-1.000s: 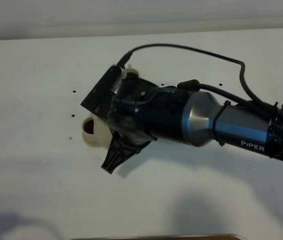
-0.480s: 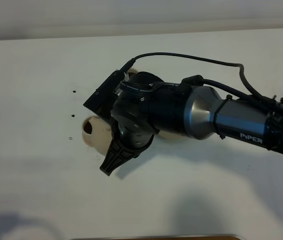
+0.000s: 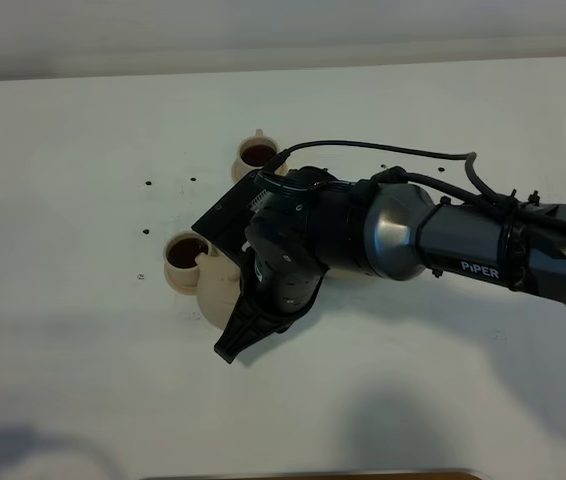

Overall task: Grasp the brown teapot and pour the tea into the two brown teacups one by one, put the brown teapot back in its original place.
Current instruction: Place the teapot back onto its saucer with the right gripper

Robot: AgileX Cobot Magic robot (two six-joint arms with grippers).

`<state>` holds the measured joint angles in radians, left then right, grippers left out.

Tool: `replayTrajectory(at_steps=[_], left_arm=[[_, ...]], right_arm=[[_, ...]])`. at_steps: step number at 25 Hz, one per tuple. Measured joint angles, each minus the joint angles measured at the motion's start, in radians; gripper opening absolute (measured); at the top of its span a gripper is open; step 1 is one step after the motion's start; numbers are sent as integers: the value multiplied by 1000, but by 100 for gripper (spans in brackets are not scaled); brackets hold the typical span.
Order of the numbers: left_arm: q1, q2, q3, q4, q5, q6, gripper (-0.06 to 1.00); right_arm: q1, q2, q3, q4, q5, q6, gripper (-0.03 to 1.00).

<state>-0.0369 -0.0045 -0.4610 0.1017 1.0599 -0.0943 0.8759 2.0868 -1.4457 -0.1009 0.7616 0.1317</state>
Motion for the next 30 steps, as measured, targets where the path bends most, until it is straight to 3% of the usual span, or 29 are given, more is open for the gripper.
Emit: replayTrajectory(at_steps=[10,21,30], left_arm=[[0,0,0,0,0,0,31],[0,0,0,0,0,1,31],[0,0,0,0,0,1,31]], right_arm=[[-7,-124,7,-39,44,-22,12],[-280,-172,7,22,45,-21,12],[-308,-169,93,83,21,-27,12]])
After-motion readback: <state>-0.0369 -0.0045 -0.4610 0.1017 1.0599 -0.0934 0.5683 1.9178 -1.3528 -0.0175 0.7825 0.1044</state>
